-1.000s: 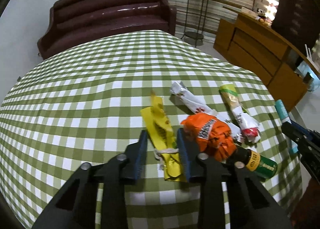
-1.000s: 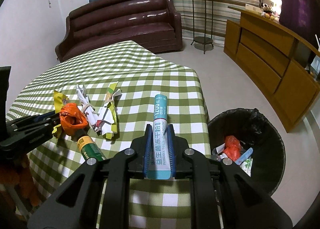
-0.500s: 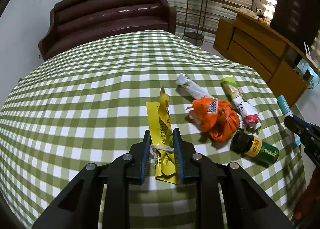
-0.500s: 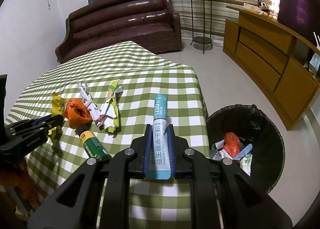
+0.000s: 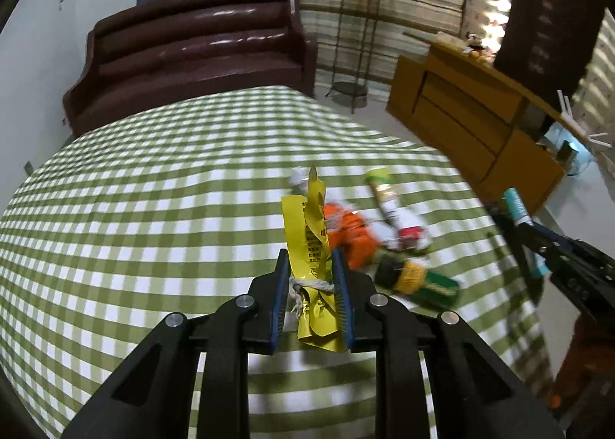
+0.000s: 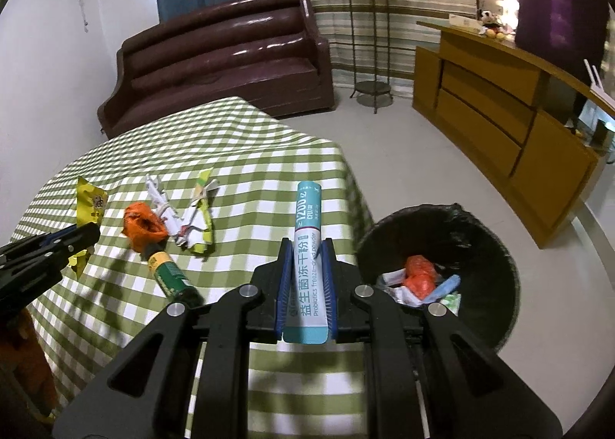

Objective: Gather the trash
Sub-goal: 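Carry the tube and yellow wrapper over the bin and open both grippers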

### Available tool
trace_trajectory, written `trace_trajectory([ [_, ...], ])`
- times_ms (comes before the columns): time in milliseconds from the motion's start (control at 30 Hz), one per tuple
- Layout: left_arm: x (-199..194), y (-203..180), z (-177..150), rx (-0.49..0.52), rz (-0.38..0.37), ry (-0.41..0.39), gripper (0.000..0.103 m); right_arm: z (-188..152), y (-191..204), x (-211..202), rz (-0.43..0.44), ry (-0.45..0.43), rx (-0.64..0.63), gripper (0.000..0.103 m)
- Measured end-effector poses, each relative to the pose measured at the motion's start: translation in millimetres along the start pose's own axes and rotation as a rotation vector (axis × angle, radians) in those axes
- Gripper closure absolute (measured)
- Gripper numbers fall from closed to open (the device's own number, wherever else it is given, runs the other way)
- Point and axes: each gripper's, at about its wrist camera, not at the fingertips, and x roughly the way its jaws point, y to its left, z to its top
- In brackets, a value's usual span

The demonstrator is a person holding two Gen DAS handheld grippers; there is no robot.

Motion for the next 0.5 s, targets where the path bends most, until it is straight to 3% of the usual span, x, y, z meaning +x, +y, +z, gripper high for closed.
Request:
trace_trajectory([
  [500,18,-110,10,0.141,-0.173,-0.020,0.080,-3,-74,-23,-0.125,-0.038,0.091,0.088],
])
